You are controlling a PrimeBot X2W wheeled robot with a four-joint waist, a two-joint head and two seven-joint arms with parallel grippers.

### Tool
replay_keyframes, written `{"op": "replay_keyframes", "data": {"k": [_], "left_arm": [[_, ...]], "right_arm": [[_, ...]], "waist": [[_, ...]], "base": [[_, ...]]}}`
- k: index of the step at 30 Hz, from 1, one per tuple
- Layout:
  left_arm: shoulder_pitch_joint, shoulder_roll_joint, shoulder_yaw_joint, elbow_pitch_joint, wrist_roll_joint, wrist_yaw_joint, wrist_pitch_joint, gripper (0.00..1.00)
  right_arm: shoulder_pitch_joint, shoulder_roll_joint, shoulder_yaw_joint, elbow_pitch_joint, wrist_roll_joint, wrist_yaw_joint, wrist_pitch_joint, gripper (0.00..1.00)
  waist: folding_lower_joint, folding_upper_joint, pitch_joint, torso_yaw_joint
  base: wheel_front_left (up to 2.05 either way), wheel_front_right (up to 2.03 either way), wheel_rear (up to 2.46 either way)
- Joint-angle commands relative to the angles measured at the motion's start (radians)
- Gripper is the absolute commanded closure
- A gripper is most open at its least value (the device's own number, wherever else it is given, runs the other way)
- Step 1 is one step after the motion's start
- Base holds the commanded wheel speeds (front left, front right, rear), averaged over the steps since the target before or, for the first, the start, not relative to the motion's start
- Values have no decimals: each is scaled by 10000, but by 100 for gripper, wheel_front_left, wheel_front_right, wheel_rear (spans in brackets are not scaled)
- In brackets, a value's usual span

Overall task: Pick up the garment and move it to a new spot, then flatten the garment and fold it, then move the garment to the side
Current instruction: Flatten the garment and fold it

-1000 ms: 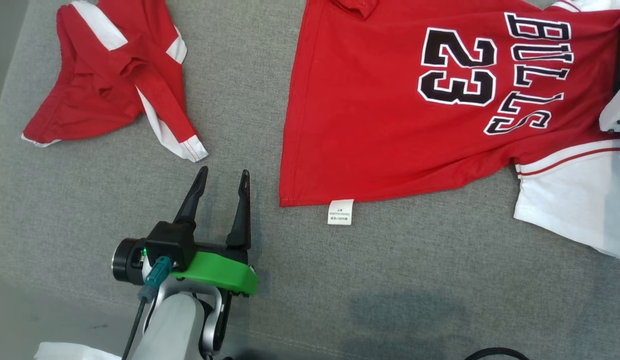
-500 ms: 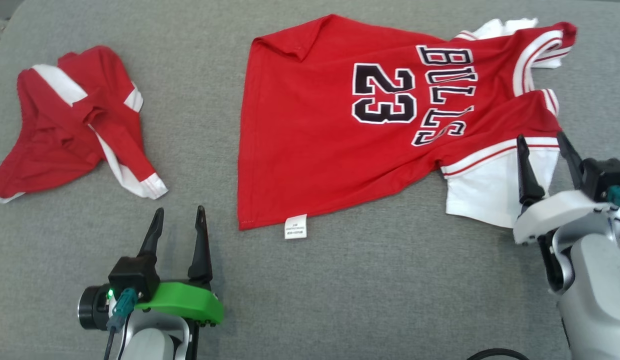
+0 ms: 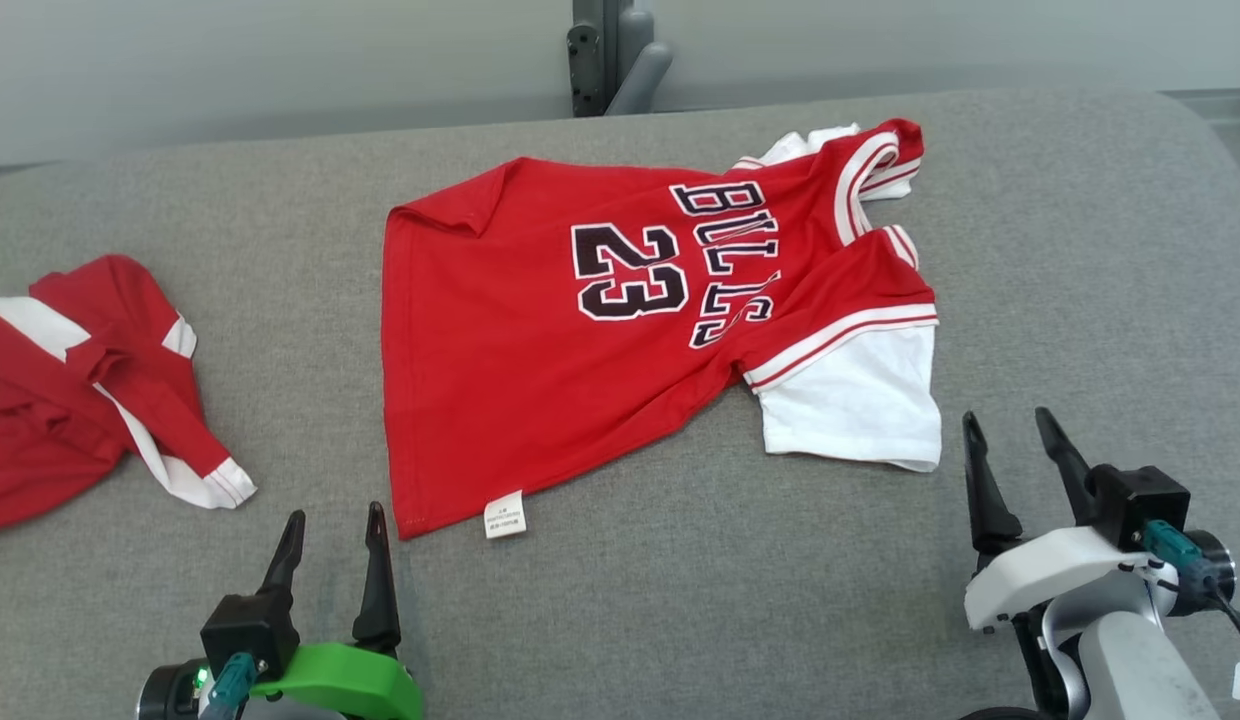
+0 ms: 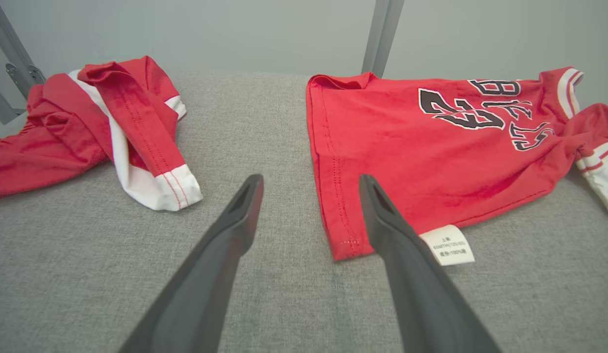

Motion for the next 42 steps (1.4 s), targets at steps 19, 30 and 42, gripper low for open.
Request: {"op": "replay_keyframes", "data": {"k": [19,30,42], "left_arm": [[936,38,45,-261,129,-214,8,0],[951,38,-143,-318,131,-310,8,0],[-190,40,-640,278,-985,-144,8,0]], "right_arm": [[1137,345,123,-1067,-87,-18,-16,0],[1391,373,444,-1286,-23,-18,-16,0],[642,224,654,-992,79,-18,-16,0]], "waist": [[1,2,-1326,-323],[1,2,-1327,-226],[1,2,343,-188]], "base": [[0,0,0],[0,0,0],[0,0,0]]}}
